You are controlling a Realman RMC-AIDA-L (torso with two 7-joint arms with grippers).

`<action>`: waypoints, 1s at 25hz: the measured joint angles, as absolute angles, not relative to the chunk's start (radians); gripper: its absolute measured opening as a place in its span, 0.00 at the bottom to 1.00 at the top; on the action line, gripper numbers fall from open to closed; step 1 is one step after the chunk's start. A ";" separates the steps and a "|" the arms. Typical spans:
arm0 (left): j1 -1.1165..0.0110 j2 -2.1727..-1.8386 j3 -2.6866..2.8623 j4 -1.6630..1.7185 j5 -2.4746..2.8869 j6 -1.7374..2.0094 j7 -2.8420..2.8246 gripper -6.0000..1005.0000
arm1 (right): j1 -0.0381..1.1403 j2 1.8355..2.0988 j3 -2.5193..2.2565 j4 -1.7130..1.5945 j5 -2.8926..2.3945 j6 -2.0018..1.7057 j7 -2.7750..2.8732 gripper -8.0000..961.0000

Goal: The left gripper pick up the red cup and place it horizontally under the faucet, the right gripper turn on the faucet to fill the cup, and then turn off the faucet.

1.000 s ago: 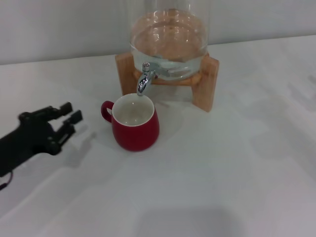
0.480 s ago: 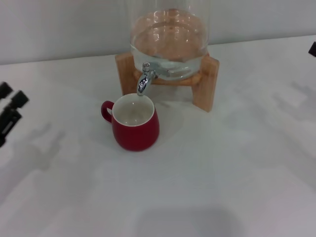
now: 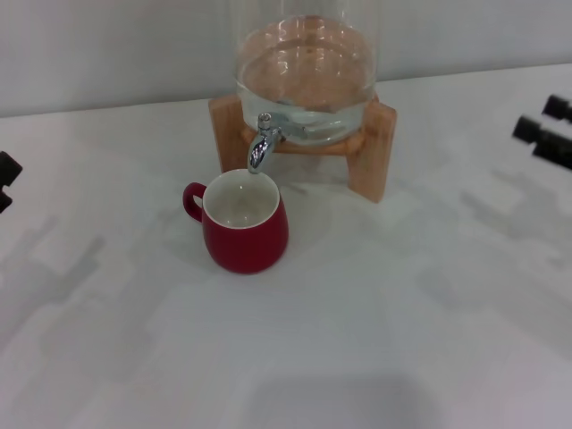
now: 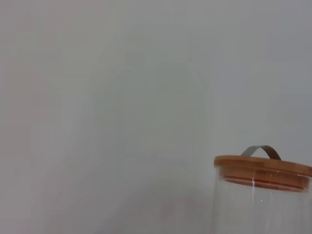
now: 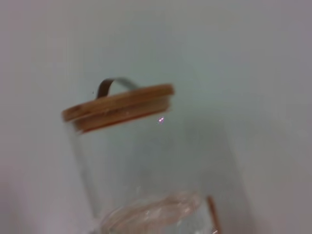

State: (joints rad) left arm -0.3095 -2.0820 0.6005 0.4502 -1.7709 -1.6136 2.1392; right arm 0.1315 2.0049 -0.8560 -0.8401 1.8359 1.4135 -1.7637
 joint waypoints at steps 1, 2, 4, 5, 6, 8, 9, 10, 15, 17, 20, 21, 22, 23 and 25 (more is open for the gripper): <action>-0.309 -2.082 0.602 0.450 -1.771 -1.614 2.133 0.65 | 0.132 2.005 -0.865 -0.843 1.827 1.417 -1.763 0.83; -0.308 -2.081 0.602 0.450 -1.771 -1.614 2.131 0.67 | 0.132 2.005 -0.878 -0.848 1.819 1.422 -1.762 0.83; -0.306 -2.081 0.600 0.450 -1.771 -1.614 2.131 0.74 | 0.127 2.005 -0.916 -0.881 1.806 1.429 -1.742 0.83; -0.305 -2.081 0.599 0.451 -1.771 -1.614 2.131 0.80 | 0.123 2.006 -0.937 -0.902 1.801 1.431 -1.726 0.83; -0.305 -2.081 0.598 0.451 -1.771 -1.614 2.131 0.85 | 0.118 2.006 -0.956 -0.922 1.798 1.431 -1.712 0.83; -0.304 -2.081 0.597 0.452 -1.772 -1.614 2.131 0.85 | 0.104 2.008 -1.009 -0.982 1.796 1.431 -1.679 0.83; -0.304 -2.081 0.597 0.453 -1.772 -1.613 2.131 0.84 | 0.096 2.008 -1.033 -1.011 1.799 1.429 -1.665 0.83; -0.304 -2.082 0.597 0.453 -1.773 -1.610 2.131 0.84 | 0.086 2.010 -1.068 -1.054 1.804 1.423 -1.643 0.83; -0.306 -2.082 0.597 0.450 -1.784 -1.605 2.131 0.84 | 0.054 2.011 -1.205 -1.234 1.805 1.349 -1.533 0.83; -0.305 -2.083 0.597 0.450 -1.787 -1.605 2.131 0.84 | 0.044 2.010 -1.263 -1.308 1.789 1.303 -1.490 0.83; -0.304 -2.083 0.597 0.450 -1.797 -1.607 2.130 0.84 | 0.042 2.010 -1.334 -1.412 1.728 1.240 -1.401 0.83; -0.303 -2.083 0.597 0.451 -1.800 -1.608 2.130 0.84 | 0.044 2.009 -1.356 -1.454 1.690 1.213 -1.355 0.83; -0.303 -2.083 0.597 0.451 -1.803 -1.609 2.130 0.84 | 0.045 2.009 -1.370 -1.480 1.664 1.197 -1.324 0.83; -0.303 -2.083 0.597 0.451 -1.805 -1.610 2.130 0.84 | 0.048 2.009 -1.392 -1.520 1.614 1.166 -1.271 0.83; -0.303 -2.083 0.599 0.451 -1.807 -1.610 2.129 0.84 | 0.052 2.009 -1.423 -1.577 1.538 1.123 -1.196 0.83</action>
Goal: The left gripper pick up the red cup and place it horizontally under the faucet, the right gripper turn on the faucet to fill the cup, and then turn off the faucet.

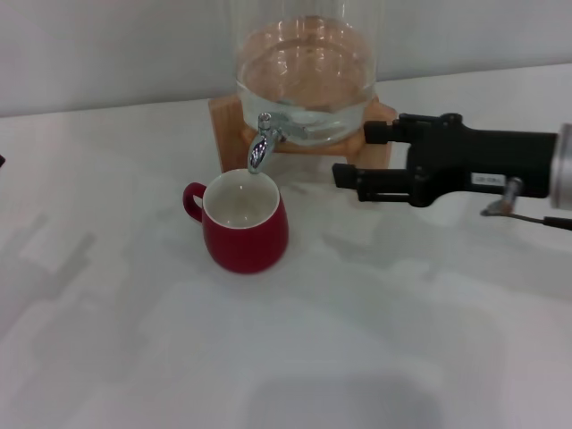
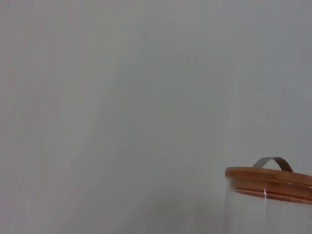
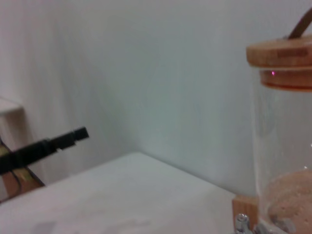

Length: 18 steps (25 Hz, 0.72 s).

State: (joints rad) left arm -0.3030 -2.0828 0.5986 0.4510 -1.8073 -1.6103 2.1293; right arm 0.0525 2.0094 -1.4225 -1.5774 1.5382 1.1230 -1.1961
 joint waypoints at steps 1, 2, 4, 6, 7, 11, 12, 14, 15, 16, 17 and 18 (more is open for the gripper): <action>-0.303 -2.083 0.599 0.451 -1.807 -1.610 2.129 0.84 | 0.056 2.009 -1.441 -1.608 1.490 1.096 -1.146 0.83; -0.303 -2.082 0.600 0.451 -1.807 -1.611 2.128 0.84 | 0.059 2.009 -1.453 -1.629 1.450 1.078 -1.108 0.83; -0.303 -2.083 0.602 0.454 -1.807 -1.611 2.122 0.84 | 0.068 2.009 -1.480 -1.668 1.366 1.041 -1.028 0.83; -0.302 -2.083 0.602 0.457 -1.804 -1.614 2.116 0.84 | 0.079 2.009 -1.508 -1.682 1.297 1.002 -0.964 0.83; -0.302 -2.084 0.602 0.458 -1.803 -1.617 2.115 0.84 | 0.087 2.010 -1.529 -1.682 1.273 0.982 -0.944 0.83; -0.301 -2.084 0.603 0.459 -1.802 -1.626 2.114 0.84 | 0.105 2.010 -1.600 -1.664 1.246 0.919 -0.921 0.83; -0.300 -2.083 0.603 0.460 -1.802 -1.627 2.114 0.84 | 0.107 2.009 -1.614 -1.659 1.246 0.906 -0.920 0.83; -0.295 -2.083 0.603 0.460 -1.803 -1.632 2.114 0.84 | 0.111 2.010 -1.648 -1.651 1.245 0.872 -0.920 0.83; -0.292 -2.083 0.602 0.461 -1.805 -1.635 2.114 0.84 | 0.112 2.009 -1.658 -1.648 1.245 0.859 -0.919 0.83; -0.289 -2.083 0.602 0.461 -1.806 -1.636 2.114 0.84 | 0.114 2.010 -1.672 -1.645 1.245 0.842 -0.919 0.83; -0.288 -2.083 0.602 0.462 -1.806 -1.637 2.114 0.84 | 0.115 2.009 -1.685 -1.643 1.245 0.824 -0.918 0.83; -0.287 -2.082 0.602 0.462 -1.806 -1.637 2.114 0.84 | 0.116 2.009 -1.693 -1.642 1.245 0.810 -0.918 0.83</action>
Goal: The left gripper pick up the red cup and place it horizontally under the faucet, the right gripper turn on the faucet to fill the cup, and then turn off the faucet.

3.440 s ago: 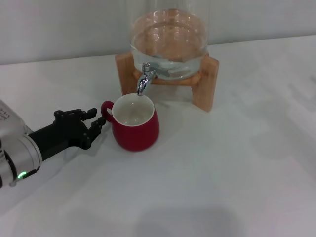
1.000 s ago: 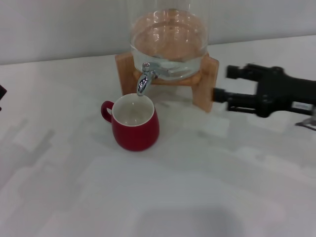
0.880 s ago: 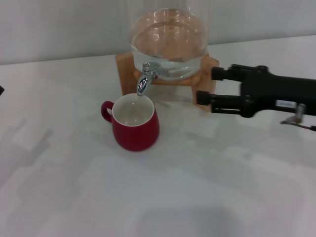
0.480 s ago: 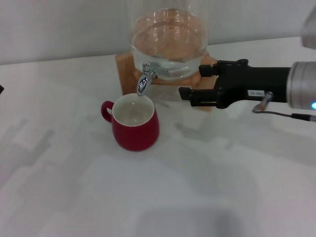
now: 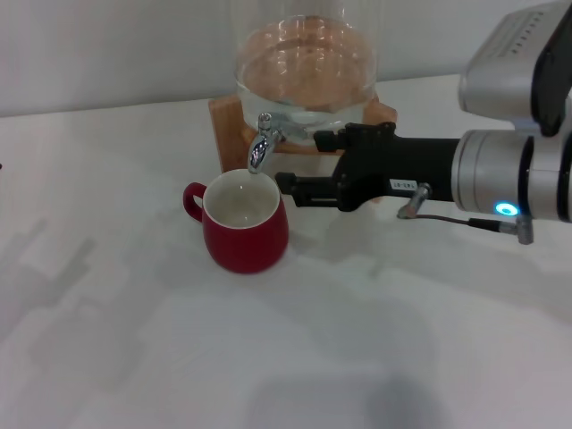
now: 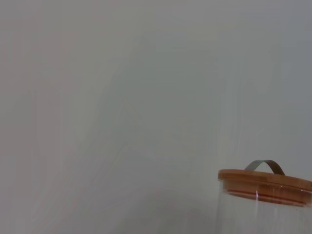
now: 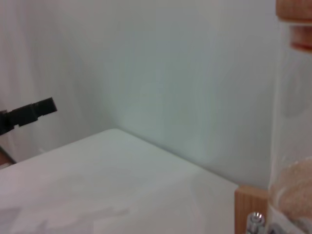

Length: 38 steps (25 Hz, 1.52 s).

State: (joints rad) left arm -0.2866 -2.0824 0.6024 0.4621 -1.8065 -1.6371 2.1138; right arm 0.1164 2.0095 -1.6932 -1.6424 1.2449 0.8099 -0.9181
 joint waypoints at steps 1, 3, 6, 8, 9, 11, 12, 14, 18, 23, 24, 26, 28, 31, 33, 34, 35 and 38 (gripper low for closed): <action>-0.286 -2.082 0.603 0.462 -1.806 -1.637 2.114 0.84 | 0.117 2.009 -1.699 -1.642 1.245 0.798 -0.918 0.83; -0.285 -2.082 0.604 0.463 -1.806 -1.639 2.114 0.84 | 0.119 2.009 -1.711 -1.639 1.244 0.766 -0.917 0.83; -0.280 -2.082 0.604 0.466 -1.804 -1.649 2.114 0.84 | 0.124 2.009 -1.716 -1.631 1.244 0.736 -0.917 0.83; -0.276 -2.082 0.604 0.468 -1.804 -1.653 2.114 0.84 | 0.129 2.009 -1.717 -1.624 1.244 0.729 -0.917 0.83; -0.265 -2.082 0.602 0.474 -1.804 -1.662 2.114 0.84 | 0.131 2.009 -1.717 -1.621 1.245 0.727 -0.917 0.83; -0.260 -2.082 0.601 0.475 -1.806 -1.664 2.114 0.84 | 0.134 2.009 -1.722 -1.615 1.250 0.723 -0.916 0.83; -0.259 -2.081 0.599 0.475 -1.806 -1.664 2.114 0.84 | 0.135 2.009 -1.730 -1.614 1.251 0.717 -0.916 0.83; -0.257 -2.082 0.599 0.475 -1.806 -1.665 2.114 0.84 | 0.138 2.009 -1.749 -1.612 1.250 0.703 -0.916 0.83; -0.254 -2.080 0.598 0.476 -1.807 -1.670 2.114 0.84 | 0.152 2.009 -1.779 -1.607 1.247 0.683 -0.915 0.83; -0.250 -2.080 0.599 0.487 -1.807 -1.673 2.111 0.84 | 0.157 2.009 -1.781 -1.605 1.248 0.682 -0.914 0.83; -0.248 -2.080 0.599 0.493 -1.807 -1.673 2.108 0.84 | 0.157 2.010 -1.782 -1.606 1.249 0.683 -0.915 0.83; -0.243 -2.081 0.599 0.506 -1.807 -1.674 2.102 0.84 | 0.157 2.010 -1.783 -1.609 1.250 0.687 -0.918 0.83; -0.241 -2.081 0.598 0.511 -1.807 -1.674 2.098 0.84 | 0.158 2.010 -1.785 -1.611 1.250 0.688 -0.920 0.83; -0.242 -2.081 0.598 0.514 -1.807 -1.674 2.096 0.84 | 0.159 2.010 -1.785 -1.613 1.251 0.689 -0.920 0.83; -0.242 -2.081 0.598 0.514 -1.807 -1.674 2.096 0.84 | 0.161 2.010 -1.781 -1.613 1.251 0.689 -0.920 0.83; -0.242 -2.082 0.598 0.514 -1.807 -1.674 2.096 0.84 | 0.161 2.010 -1.780 -1.613 1.251 0.690 -0.920 0.83; -0.242 -2.082 0.597 0.514 -1.807 -1.674 2.096 0.84 | 0.161 2.010 -1.778 -1.614 1.252 0.690 -0.921 0.83; -0.242 -2.082 0.597 0.514 -1.808 -1.674 2.096 0.84 | 0.160 2.009 -1.773 -1.615 1.253 0.695 -0.921 0.83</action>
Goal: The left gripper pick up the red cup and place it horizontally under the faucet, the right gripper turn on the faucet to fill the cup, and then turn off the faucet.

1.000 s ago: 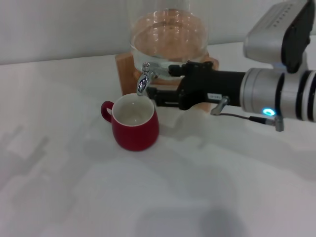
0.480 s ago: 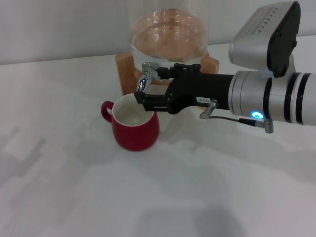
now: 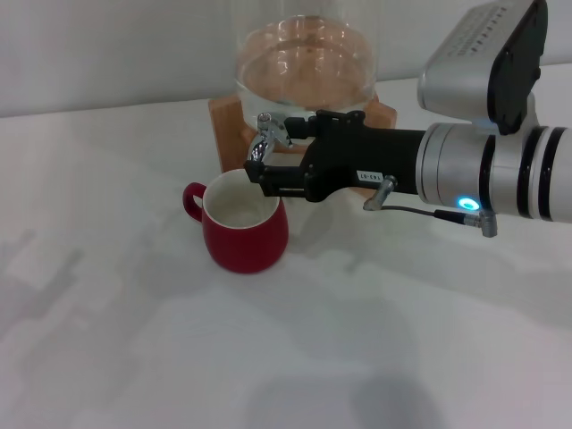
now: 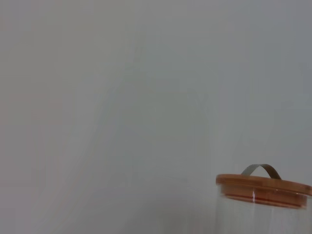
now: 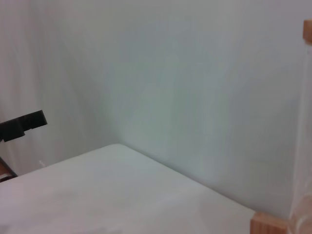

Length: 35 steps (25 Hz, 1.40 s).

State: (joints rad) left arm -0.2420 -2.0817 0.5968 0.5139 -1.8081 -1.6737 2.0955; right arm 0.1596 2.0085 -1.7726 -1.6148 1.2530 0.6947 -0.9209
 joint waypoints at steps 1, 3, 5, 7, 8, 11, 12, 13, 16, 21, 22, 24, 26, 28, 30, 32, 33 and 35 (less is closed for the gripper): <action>-0.243 -2.082 0.597 0.514 -1.808 -1.674 2.095 0.84 | 0.160 2.008 -1.772 -1.615 1.253 0.697 -0.921 0.83; -0.247 -2.082 0.597 0.514 -1.809 -1.673 2.095 0.84 | 0.162 2.008 -1.772 -1.615 1.253 0.704 -0.922 0.83; -0.250 -2.082 0.597 0.514 -1.809 -1.673 2.094 0.84 | 0.164 2.008 -1.769 -1.611 1.252 0.706 -0.922 0.83; -0.250 -2.082 0.597 0.514 -1.809 -1.673 2.094 0.84 | 0.164 2.008 -1.763 -1.609 1.250 0.706 -0.921 0.83; -0.250 -2.082 0.597 0.514 -1.809 -1.673 2.094 0.84 | 0.164 2.008 -1.761 -1.609 1.250 0.705 -0.920 0.83; -0.250 -2.083 0.597 0.514 -1.809 -1.672 2.094 0.84 | 0.163 2.008 -1.757 -1.607 1.252 0.712 -0.919 0.83; -0.251 -2.083 0.597 0.514 -1.809 -1.671 2.094 0.84 | 0.164 2.008 -1.757 -1.607 1.253 0.717 -0.919 0.83; -0.252 -2.083 0.597 0.514 -1.809 -1.671 2.094 0.84 | 0.164 2.008 -1.757 -1.606 1.253 0.722 -0.919 0.83; -0.255 -2.083 0.597 0.514 -1.810 -1.670 2.094 0.84 | 0.166 2.008 -1.759 -1.609 1.254 0.737 -0.919 0.83; -0.257 -2.083 0.597 0.514 -1.811 -1.668 2.097 0.84 | 0.169 2.008 -1.762 -1.616 1.261 0.750 -0.919 0.83; -0.258 -2.083 0.597 0.514 -1.811 -1.668 2.097 0.84 | 0.170 2.008 -1.762 -1.615 1.268 0.754 -0.921 0.83; -0.257 -2.083 0.597 0.514 -1.812 -1.668 2.097 0.84 | 0.173 2.008 -1.762 -1.611 1.283 0.761 -0.926 0.83; -0.255 -2.083 0.597 0.514 -1.812 -1.669 2.097 0.84 | 0.174 2.008 -1.758 -1.609 1.290 0.761 -0.928 0.83; -0.251 -2.083 0.597 0.514 -1.812 -1.670 2.098 0.84 | 0.171 2.008 -1.750 -1.609 1.291 0.759 -0.928 0.83; -0.249 -2.082 0.597 0.514 -1.812 -1.668 2.099 0.84 | 0.166 2.008 -1.742 -1.612 1.290 0.760 -0.929 0.83; -0.246 -2.082 0.597 0.515 -1.812 -1.667 2.100 0.84 | 0.160 2.007 -1.732 -1.616 1.289 0.765 -0.930 0.83; -0.243 -2.082 0.597 0.519 -1.811 -1.667 2.100 0.84 | 0.158 2.007 -1.725 -1.616 1.288 0.769 -0.930 0.83; -0.231 -2.081 0.599 0.543 -1.807 -1.669 2.094 0.84 | 0.154 2.007 -1.710 -1.617 1.289 0.782 -0.932 0.83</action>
